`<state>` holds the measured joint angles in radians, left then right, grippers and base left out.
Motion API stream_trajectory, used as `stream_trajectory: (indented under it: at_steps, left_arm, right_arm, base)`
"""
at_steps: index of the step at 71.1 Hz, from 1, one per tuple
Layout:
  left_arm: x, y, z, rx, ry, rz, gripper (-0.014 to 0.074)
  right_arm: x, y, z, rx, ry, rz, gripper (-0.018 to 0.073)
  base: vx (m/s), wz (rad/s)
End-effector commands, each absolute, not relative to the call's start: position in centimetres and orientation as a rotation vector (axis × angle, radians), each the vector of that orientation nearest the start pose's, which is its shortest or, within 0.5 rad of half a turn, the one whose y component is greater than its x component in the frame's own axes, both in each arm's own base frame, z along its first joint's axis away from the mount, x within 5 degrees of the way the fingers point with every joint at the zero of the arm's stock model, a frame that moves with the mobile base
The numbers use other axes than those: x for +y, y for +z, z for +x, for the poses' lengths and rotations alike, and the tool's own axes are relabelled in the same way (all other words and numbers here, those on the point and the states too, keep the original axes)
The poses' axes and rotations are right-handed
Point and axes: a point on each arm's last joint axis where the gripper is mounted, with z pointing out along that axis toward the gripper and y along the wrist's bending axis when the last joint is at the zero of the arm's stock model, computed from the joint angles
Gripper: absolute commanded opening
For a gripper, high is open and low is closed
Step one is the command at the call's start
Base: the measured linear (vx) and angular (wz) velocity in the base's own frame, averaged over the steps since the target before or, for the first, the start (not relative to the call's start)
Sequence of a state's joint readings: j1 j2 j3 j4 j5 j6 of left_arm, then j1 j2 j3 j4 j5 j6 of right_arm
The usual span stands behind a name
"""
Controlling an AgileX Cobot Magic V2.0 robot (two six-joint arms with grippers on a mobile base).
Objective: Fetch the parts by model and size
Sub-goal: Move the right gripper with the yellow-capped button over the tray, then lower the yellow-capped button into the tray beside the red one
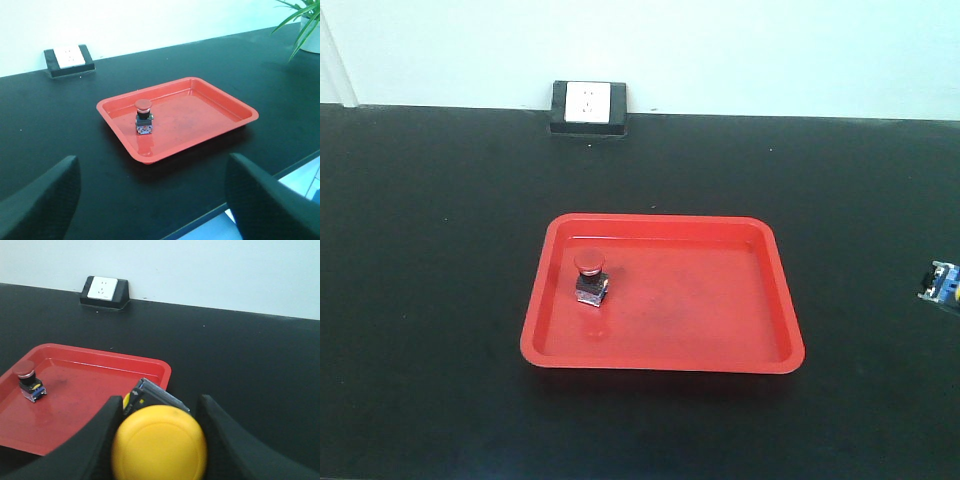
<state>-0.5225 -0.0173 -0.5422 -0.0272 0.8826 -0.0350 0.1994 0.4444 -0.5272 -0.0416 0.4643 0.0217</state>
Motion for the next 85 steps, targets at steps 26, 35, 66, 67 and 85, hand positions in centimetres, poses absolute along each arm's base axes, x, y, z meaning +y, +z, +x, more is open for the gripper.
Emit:
stream_trajectory:
  at_steps: [26,35,66,67,85]
  left_arm:
    - [0.3,31.4,-1.1,1.696,-0.453,0.425,0.057]
    - [0.3,31.4,-1.1,1.696,-0.453,0.425,0.057]
    - [0.3,31.4,-1.1,1.696,-0.453,0.425,0.057]
    - [0.3,31.4,-1.1,1.696,-0.453,0.425,0.057]
    - [0.4,31.4,-1.1,1.694,-0.453,0.425,0.057]
  right_arm:
    - [3.6,35.4,16.7,2.03,0.153,-0.216,-0.001]
    - [4.9,35.9,19.9,2.141,0.207,-0.3,-0.001]
    - [8.9,34.9,31.0,2.382,0.3,-0.558,-0.0005]
    - [9.2,35.0,31.3,2.377,0.292,-0.57,-0.0005]
    - [14.2,32.7,35.0,2.436,0.188,-0.633,-0.0005]
  base:
    - [0.0,0.0]
    - [0.0,0.0]
    - [0.0,0.0]
    - [0.0,0.0]
    - [0.0,0.0]
